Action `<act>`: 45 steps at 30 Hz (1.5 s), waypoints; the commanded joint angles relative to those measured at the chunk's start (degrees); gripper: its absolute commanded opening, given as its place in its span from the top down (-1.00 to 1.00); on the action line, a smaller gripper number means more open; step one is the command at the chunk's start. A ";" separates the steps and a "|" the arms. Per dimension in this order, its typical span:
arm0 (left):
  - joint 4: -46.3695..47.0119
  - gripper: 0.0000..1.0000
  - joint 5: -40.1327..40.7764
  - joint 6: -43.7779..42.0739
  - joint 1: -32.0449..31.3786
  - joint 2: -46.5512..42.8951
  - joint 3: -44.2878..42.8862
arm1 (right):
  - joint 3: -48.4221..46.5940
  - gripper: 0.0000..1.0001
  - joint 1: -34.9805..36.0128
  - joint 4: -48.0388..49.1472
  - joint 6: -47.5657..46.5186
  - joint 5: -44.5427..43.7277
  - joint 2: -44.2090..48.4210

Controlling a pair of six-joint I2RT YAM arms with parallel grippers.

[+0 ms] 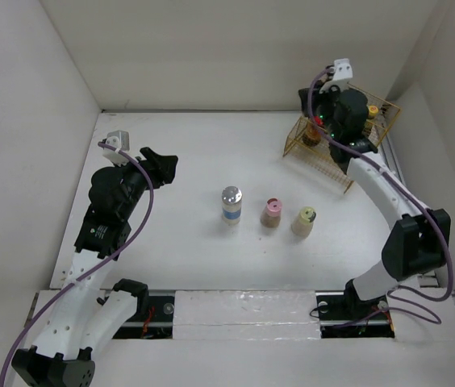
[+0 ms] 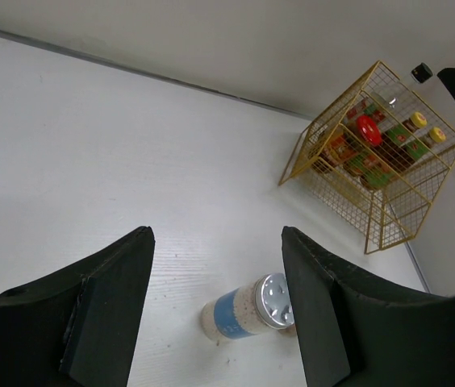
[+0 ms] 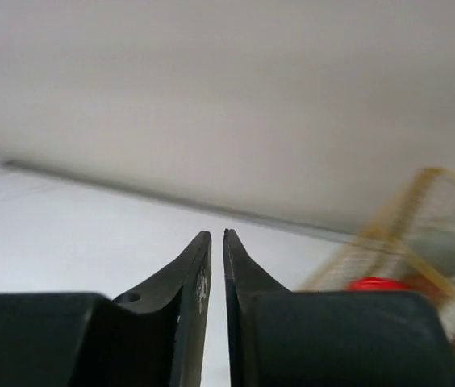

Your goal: Organize the condiment bottles

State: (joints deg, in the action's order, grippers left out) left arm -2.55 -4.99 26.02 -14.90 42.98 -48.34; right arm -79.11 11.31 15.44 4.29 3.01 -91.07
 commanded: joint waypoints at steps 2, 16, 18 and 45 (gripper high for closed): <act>2.90 -0.20 -0.89 0.17 0.31 -0.62 -0.09 | 8.50 0.74 10.29 1.78 -1.39 10.79 4.48; 3.43 -0.23 -3.27 0.70 0.31 1.13 -0.09 | 16.62 -0.99 29.56 -12.18 -5.44 2.87 5.73; 3.43 -0.23 -3.27 0.70 0.31 1.14 -0.09 | 16.62 -0.99 31.04 -12.71 -5.44 5.68 5.03; 3.43 -0.23 -3.88 0.70 0.31 1.14 -0.09 | 13.90 0.29 33.09 -4.64 -1.75 -10.47 12.66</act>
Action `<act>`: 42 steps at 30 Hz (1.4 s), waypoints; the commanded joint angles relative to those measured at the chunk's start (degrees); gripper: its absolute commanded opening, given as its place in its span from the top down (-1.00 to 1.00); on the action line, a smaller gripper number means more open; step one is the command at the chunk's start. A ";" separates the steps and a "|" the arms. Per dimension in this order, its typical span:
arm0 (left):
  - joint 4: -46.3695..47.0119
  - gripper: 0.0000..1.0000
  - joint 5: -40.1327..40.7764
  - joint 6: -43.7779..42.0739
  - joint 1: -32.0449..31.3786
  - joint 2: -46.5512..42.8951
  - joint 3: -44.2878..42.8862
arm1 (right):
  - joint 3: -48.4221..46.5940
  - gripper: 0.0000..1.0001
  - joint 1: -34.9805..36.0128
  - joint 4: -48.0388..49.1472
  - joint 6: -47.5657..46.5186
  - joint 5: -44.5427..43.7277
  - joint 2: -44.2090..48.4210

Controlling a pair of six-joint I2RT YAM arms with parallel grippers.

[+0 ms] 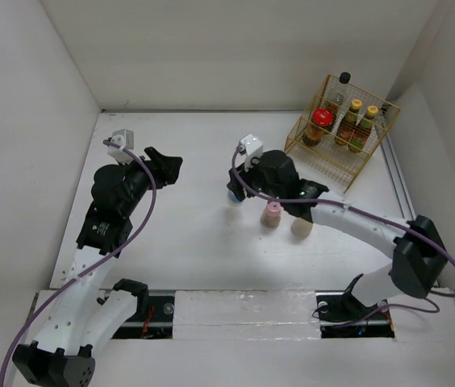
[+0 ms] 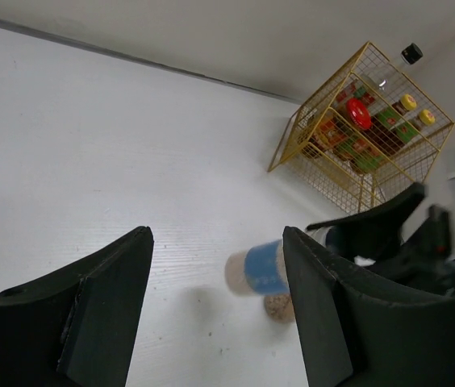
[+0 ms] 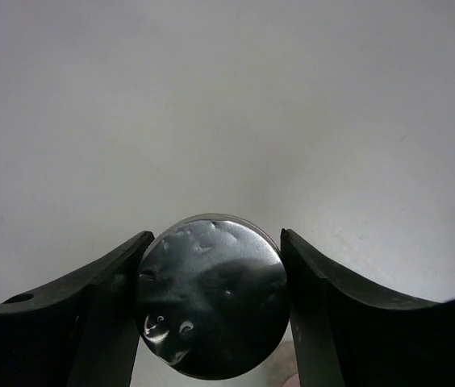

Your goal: Organize the condiment bottles

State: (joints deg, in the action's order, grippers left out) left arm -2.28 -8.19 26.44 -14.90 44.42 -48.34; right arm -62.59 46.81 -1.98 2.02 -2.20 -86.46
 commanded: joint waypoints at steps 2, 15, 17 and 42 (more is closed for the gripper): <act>3.16 -0.23 -0.69 0.28 0.31 -0.83 -0.09 | -3.33 0.29 -6.63 13.93 0.53 -5.27 9.63; 3.16 -0.23 -1.22 0.28 0.31 -1.89 0.44 | -16.24 0.29 -36.23 4.36 -0.62 -4.24 7.89; 3.16 -0.23 -1.22 0.28 0.31 -1.89 0.44 | -18.27 0.31 -38.53 3.74 -0.62 -3.52 6.56; 3.16 -0.23 -0.69 0.28 0.31 -1.80 0.44 | -18.89 0.36 -49.36 8.39 3.25 -0.09 -8.99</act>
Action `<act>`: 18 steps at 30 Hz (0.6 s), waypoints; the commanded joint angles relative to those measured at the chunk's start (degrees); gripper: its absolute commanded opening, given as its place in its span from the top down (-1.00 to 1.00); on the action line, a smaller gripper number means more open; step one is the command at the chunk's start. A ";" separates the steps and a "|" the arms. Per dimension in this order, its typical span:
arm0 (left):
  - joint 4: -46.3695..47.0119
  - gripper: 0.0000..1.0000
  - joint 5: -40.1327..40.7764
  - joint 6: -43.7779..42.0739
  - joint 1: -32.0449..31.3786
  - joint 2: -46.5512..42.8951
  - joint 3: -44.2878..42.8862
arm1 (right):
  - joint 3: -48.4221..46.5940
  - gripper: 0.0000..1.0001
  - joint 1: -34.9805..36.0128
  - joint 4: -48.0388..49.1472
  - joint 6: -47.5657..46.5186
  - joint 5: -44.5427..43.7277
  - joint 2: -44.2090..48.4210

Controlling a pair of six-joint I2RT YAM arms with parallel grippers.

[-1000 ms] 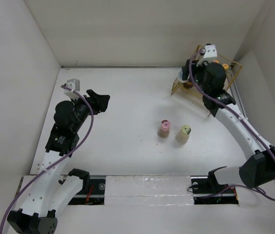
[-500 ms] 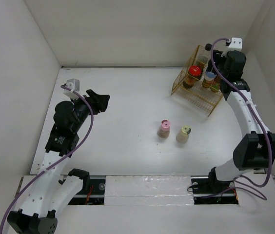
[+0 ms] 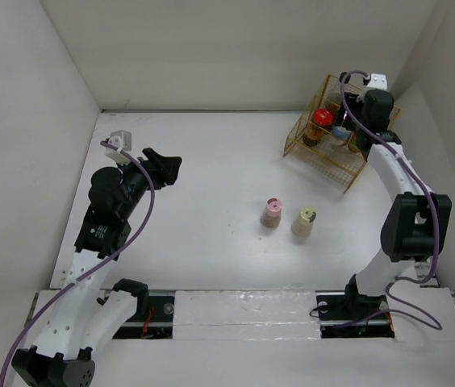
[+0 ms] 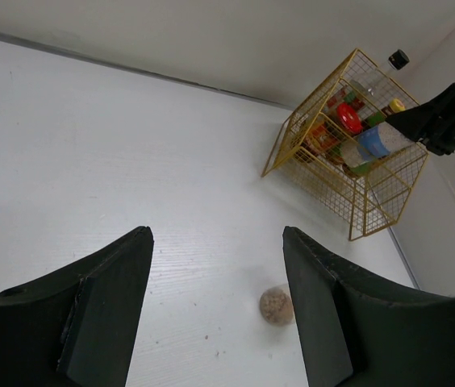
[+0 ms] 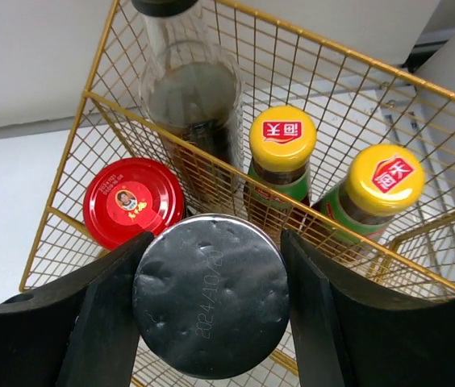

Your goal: Organize the condiment bottles

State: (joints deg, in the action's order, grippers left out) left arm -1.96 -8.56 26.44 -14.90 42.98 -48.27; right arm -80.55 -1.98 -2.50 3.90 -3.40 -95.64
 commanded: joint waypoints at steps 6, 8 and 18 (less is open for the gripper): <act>2.84 -0.23 -0.32 0.28 0.31 -0.35 0.37 | -0.39 0.15 -0.57 8.92 2.51 0.59 -2.44; 2.84 -0.23 -0.32 0.28 0.31 -0.96 0.37 | -0.39 0.08 -0.57 8.92 2.51 0.59 -3.24; 2.84 -0.23 -0.32 0.28 0.31 -0.44 0.37 | 0.66 -0.36 -0.57 8.92 5.24 1.03 -6.67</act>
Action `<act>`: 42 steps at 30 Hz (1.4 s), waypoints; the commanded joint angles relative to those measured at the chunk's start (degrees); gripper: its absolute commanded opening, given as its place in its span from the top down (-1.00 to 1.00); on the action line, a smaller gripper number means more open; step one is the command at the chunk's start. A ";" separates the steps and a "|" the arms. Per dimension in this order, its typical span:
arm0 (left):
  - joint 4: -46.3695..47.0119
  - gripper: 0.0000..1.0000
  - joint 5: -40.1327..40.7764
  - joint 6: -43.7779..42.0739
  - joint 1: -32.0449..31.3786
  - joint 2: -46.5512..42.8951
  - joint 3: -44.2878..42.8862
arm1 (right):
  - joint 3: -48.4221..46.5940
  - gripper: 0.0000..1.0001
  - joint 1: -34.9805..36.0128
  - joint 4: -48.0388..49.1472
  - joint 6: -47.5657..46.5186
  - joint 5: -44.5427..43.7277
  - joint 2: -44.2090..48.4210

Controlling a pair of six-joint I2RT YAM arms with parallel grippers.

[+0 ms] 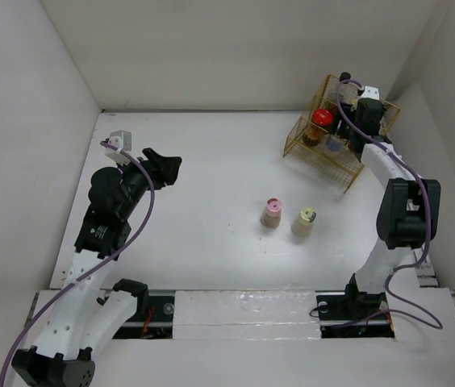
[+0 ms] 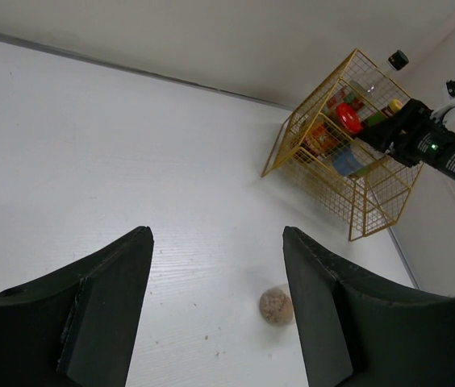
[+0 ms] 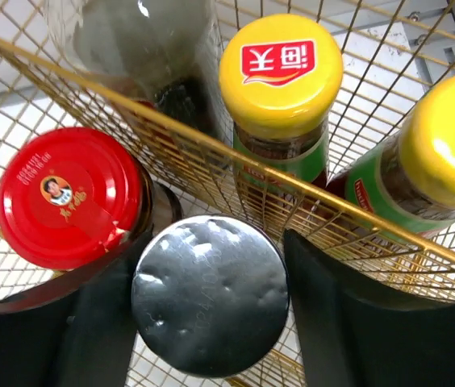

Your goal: Organize the condiment bottles

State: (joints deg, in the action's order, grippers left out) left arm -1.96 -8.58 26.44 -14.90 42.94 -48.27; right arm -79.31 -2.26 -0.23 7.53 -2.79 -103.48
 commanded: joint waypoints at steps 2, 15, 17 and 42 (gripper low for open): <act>2.84 -0.23 -0.30 0.28 0.31 -0.40 0.37 | -0.58 -0.51 -0.29 6.65 1.61 0.41 1.70; 2.84 -0.23 -0.30 0.28 0.31 -0.93 0.37 | 8.71 -0.73 6.38 9.70 2.14 -11.00 18.39; 2.84 -0.23 -0.30 0.28 0.31 -0.93 0.37 | 15.39 -0.56 8.75 12.08 4.42 -12.41 23.83; 3.36 -0.25 -1.62 0.28 0.31 -3.74 0.90 | 44.24 -0.64 38.39 -19.28 24.20 -25.25 48.03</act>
State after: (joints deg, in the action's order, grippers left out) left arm -1.91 -9.10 26.46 -14.90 40.29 -48.21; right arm -34.98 35.46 -14.83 28.29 -26.55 -53.52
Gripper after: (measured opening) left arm 0.622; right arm 0.823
